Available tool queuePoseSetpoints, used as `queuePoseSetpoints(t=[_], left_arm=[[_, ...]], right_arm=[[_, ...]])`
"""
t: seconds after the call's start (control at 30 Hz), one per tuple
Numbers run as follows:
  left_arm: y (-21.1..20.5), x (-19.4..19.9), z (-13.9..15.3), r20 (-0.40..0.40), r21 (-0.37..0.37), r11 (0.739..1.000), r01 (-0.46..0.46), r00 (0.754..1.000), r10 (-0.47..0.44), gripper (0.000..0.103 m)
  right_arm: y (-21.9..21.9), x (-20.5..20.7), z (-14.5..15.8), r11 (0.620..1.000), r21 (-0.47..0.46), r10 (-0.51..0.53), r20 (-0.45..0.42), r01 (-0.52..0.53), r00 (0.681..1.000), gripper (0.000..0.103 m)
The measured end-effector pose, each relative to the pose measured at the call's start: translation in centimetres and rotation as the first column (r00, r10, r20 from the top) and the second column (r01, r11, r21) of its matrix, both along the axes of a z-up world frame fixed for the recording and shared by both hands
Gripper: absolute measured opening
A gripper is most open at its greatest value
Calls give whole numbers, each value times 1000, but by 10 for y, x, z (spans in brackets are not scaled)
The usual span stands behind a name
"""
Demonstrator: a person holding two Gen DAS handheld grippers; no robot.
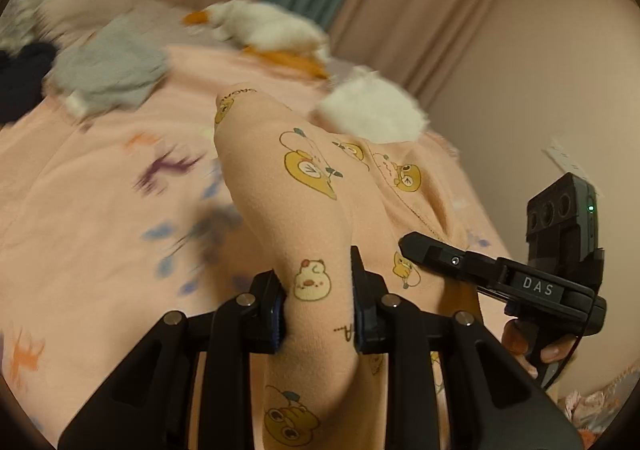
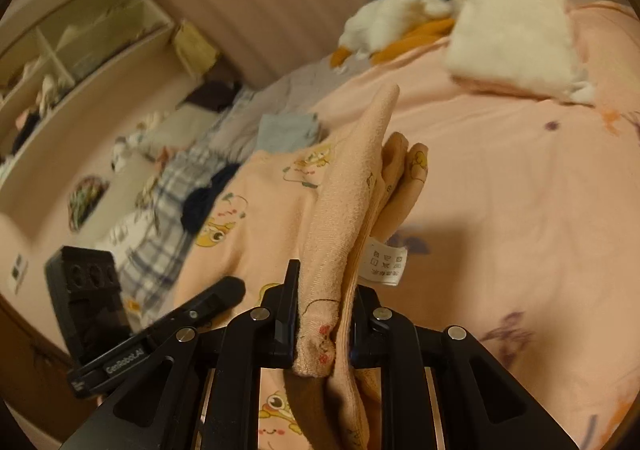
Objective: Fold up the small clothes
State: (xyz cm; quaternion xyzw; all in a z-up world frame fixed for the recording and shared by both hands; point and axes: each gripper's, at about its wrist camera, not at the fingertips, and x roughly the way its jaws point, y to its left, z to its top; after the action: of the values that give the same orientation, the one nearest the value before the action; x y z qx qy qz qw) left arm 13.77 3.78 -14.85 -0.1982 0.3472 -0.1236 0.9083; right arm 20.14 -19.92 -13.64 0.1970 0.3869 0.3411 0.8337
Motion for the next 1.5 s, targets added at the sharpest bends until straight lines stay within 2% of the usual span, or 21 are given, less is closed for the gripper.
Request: queuePoseSetpoints(t=[0.1,0.2,0.23,0.27,0.33,0.4,0.47,0.53,0.57,0.63,0.73,0.77,0.8,0.83,0.93,1.0,1.07,1.13,1.17,1.27,1.5], left_arm=[[32,1,-58,-96,-3,998,-58,994,58,31],[57,3,-114,-272,23,991,-130,953,131,35],[65,-2,-120,-258,-31,992,-123,960,111,37],[70,-8,-117,-238,-43,991,-128,964,114,41],[74,-17,-98,-219,42,987,-157,962,163,44],[74,-25,-67,-153,148,972,-182,967,205,40],[73,-33,-45,-66,168,970,-176,980,189,40],[66,-35,-37,-49,149,981,-125,990,134,40],[62,-35,-39,-63,143,984,-107,991,116,39],[49,-29,-56,-123,119,992,-51,990,65,37],[38,-18,-103,-278,132,990,-45,957,81,23],[37,-19,-114,-298,132,990,-47,951,85,23],[38,-22,-114,-270,132,990,-56,959,91,23],[36,-24,-107,-257,150,987,-56,962,94,23],[30,-22,-79,-267,282,957,-65,953,143,32],[28,-27,-49,-230,326,941,-90,958,171,53],[28,-37,-16,-161,330,936,-125,969,186,89],[23,-48,12,-86,316,939,-139,981,174,103],[20,-56,24,-52,309,942,-134,986,157,103],[9,-69,53,27,312,942,-124,992,122,103],[-12,-90,68,20,328,938,-113,993,113,103]], right_arm=[[33,5,-35,996,-74,37,-48,-40,998,19],[64,13,-102,980,-183,36,-193,-72,981,20],[70,16,-123,972,-216,35,-244,-89,969,21],[70,16,-133,973,-214,29,-252,-85,967,23],[63,13,-124,979,-196,13,-222,-58,975,30],[62,16,-106,955,-295,-24,-190,-34,981,32],[59,10,-76,930,-366,-54,-88,19,995,32],[58,-5,-50,943,-331,-26,15,30,1000,32],[59,-8,-45,951,-311,1,20,5,1000,32],[66,-13,-49,952,-302,56,-13,-57,998,20],[81,-18,-88,904,-421,46,-86,-78,995,19],[82,-17,-98,893,-444,33,-100,-75,994,18],[81,-16,-108,888,-455,17,-111,-66,994,17],[78,-16,-108,901,-430,12,-101,-54,995,17],[67,-12,-88,915,-400,-10,-146,-49,989,18],[59,-15,-61,904,-427,-53,-125,-5,991,19],[58,-28,-37,904,-427,-56,-53,28,997,32],[51,-48,-8,890,-451,-80,-10,67,997,81],[51,-51,2,887,-454,-93,-2,82,996,89],[38,-72,30,903,-414,-110,43,118,993,96],[34,-91,45,884,-450,-105,64,122,992,98]])
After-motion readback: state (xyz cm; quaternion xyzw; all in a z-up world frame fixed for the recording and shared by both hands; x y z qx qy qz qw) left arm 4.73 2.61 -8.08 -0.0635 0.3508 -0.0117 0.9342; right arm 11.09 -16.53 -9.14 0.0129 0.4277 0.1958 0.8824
